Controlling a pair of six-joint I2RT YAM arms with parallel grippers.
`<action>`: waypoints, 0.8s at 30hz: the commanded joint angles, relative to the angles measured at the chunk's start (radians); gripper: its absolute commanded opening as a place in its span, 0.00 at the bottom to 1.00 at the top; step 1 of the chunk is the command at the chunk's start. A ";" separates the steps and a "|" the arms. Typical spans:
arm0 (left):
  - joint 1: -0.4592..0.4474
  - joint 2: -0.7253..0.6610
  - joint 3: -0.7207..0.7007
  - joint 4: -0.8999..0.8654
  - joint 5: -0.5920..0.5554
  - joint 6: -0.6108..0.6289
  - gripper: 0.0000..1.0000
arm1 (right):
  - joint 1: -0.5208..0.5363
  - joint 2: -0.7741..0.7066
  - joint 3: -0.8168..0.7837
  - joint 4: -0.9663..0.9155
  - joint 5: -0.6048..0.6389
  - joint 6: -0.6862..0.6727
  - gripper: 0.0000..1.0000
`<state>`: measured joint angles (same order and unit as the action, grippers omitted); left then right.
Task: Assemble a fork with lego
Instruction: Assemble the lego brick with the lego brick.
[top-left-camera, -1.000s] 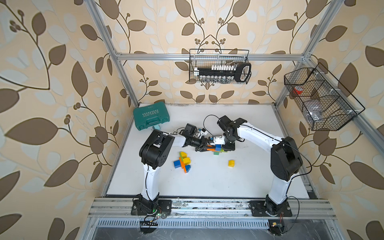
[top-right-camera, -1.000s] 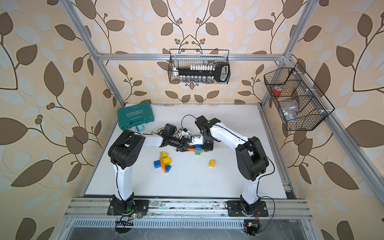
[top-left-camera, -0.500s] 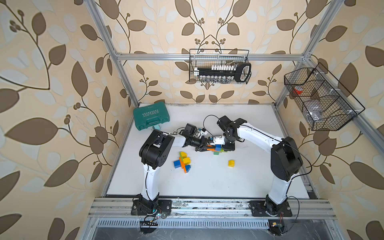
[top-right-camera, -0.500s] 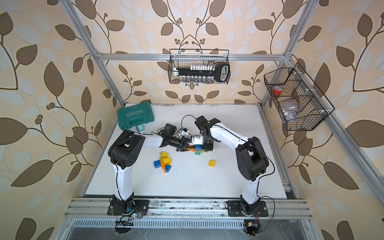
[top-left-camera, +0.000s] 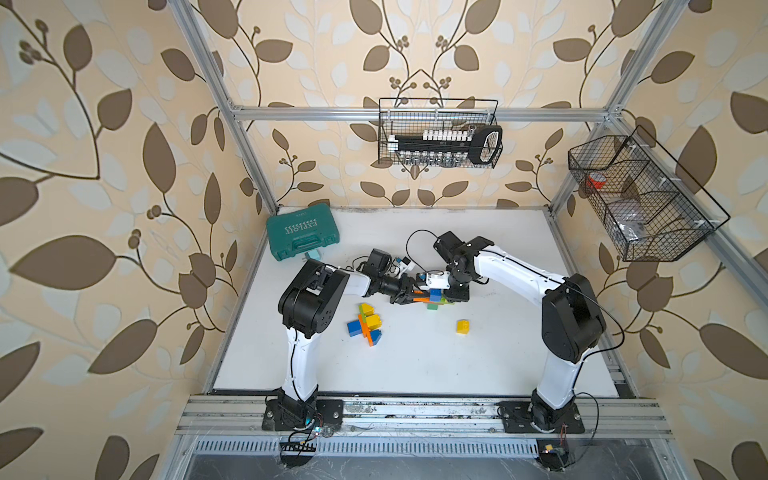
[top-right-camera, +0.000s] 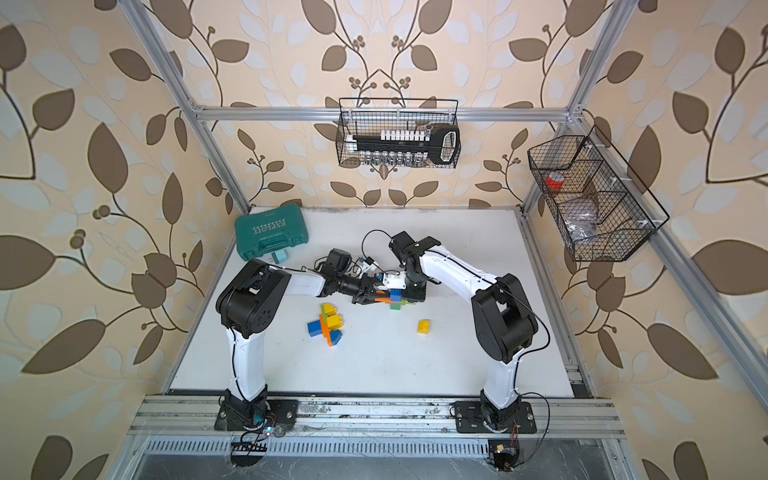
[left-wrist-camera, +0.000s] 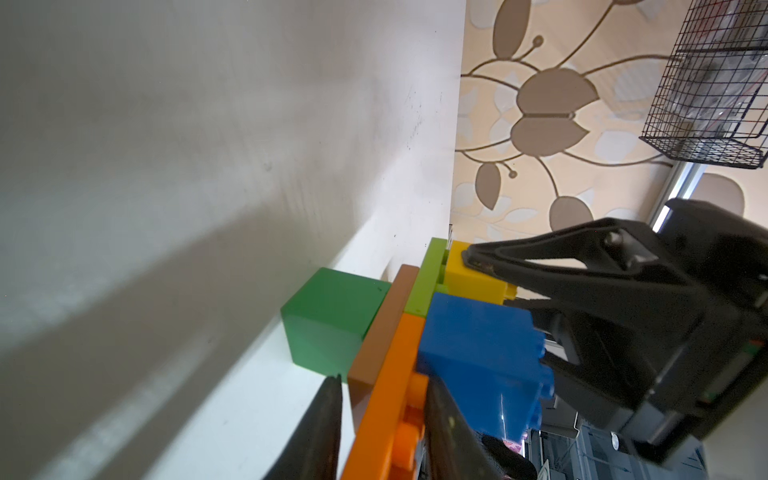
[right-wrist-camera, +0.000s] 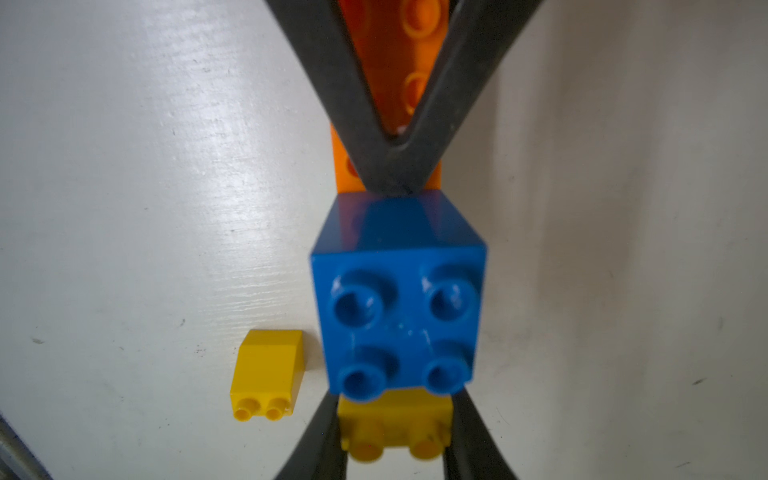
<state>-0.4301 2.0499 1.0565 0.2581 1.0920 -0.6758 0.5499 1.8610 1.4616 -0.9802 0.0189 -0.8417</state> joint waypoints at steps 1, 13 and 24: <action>0.010 0.050 -0.047 -0.102 -0.107 -0.003 0.34 | 0.006 0.040 0.020 0.013 -0.015 0.035 0.00; 0.008 -0.014 -0.029 -0.112 -0.099 -0.009 0.37 | 0.012 0.048 0.039 0.000 -0.013 0.056 0.07; 0.008 0.014 -0.045 -0.081 -0.096 -0.022 0.34 | 0.024 0.099 0.075 -0.037 0.042 0.076 0.06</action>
<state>-0.4244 2.0411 1.0462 0.2623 1.0813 -0.6899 0.5663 1.9053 1.5242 -1.0389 0.0368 -0.7959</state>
